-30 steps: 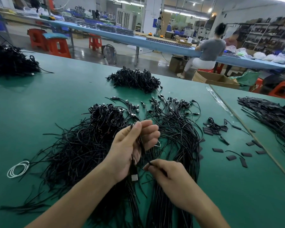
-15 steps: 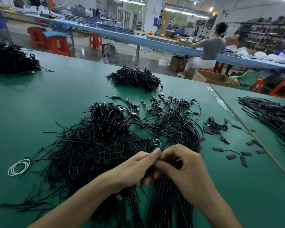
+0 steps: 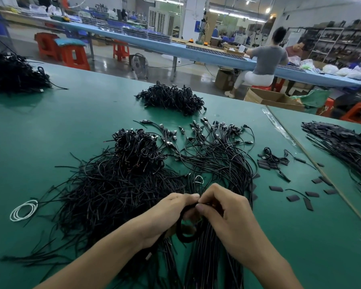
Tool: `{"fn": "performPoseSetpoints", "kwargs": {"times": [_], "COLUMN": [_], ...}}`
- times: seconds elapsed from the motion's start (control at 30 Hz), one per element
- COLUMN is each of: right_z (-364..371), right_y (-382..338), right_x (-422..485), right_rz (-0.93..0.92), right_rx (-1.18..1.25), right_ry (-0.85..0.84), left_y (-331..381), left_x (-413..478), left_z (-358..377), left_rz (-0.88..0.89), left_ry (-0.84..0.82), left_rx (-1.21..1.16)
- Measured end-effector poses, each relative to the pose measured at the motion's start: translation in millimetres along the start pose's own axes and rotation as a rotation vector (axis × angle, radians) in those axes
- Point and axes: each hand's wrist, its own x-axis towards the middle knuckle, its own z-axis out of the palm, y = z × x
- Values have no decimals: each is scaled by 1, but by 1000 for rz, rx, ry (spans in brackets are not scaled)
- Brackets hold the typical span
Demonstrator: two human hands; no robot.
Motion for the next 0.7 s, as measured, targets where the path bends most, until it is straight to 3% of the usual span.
{"fn": "performPoseSetpoints", "kwargs": {"times": [0.1,0.33,0.47,0.57,0.63,0.7], "right_z": [8,23,30,31,32,38], "right_y": [-3,0,8,21,35,47], "right_x": [2,23,34,43,45,43], "right_rz": [-76,-141,-56,144,293,378], "right_rx": [19,-6,104,240,136,-88], "right_ry": [46,132,87,137,114,-33], "left_y": [1,-7,-13,-15,-15,-13], "left_x": [-2,4,7,11,13,13], "left_z": [4,-4,-10,-18,-26,-34], "left_rz": [-116,-124,-131,-73,18,98], "left_ry": [-30,-101,89,260,354,415], "left_rx": [-236,-394,-338,-360,-383,-418]}}
